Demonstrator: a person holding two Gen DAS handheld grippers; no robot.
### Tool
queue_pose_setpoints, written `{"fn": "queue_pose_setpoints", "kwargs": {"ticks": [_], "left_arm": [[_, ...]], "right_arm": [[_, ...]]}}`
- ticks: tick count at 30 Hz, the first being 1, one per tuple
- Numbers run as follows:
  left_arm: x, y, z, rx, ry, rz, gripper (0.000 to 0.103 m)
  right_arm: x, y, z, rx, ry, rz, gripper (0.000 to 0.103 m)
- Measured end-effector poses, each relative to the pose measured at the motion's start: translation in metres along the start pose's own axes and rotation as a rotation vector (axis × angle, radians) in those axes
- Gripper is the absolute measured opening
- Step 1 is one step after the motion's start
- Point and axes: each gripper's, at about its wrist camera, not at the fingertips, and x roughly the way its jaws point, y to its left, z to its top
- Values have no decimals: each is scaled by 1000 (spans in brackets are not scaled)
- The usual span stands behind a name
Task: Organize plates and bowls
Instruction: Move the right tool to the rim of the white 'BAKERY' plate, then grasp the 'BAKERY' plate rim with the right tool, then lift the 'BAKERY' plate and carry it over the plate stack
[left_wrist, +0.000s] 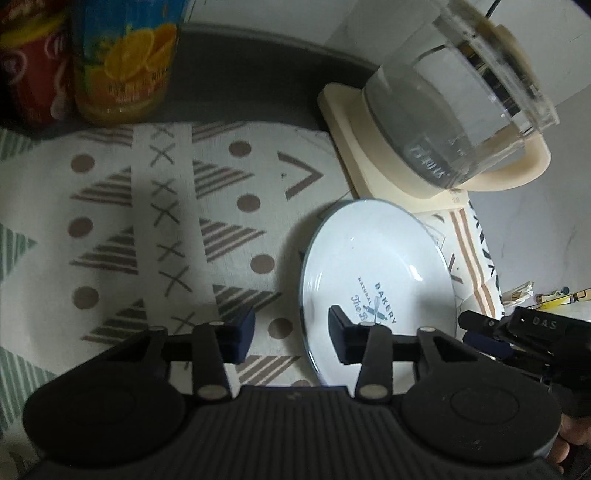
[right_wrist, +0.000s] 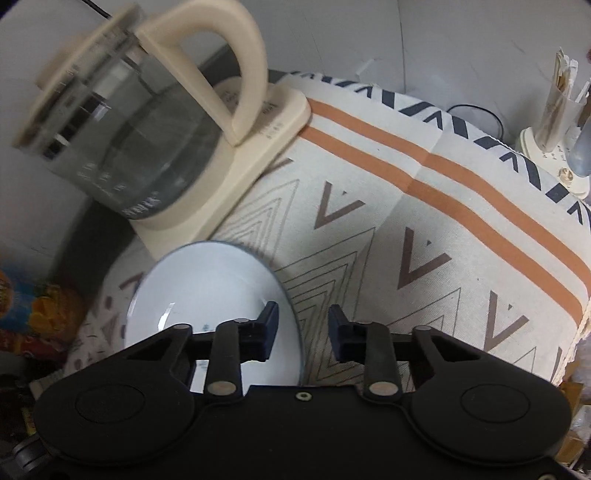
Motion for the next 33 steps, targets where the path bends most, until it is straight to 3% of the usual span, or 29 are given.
{"fn": "queue_pose_setpoints", "kwargs": {"ticks": [13,21,33], "left_arm": [[20,-9,-4,-34,52,-9,14],[16,-7,-5,-79,27,-38,14],[-23,16,-7,-98,-44,-30,14]], "right_arm": [[32,12,8,-45,131,3,18],[24,17,8,-76,101,21,13],[-7,36,9,-131,8,176,4]]}}
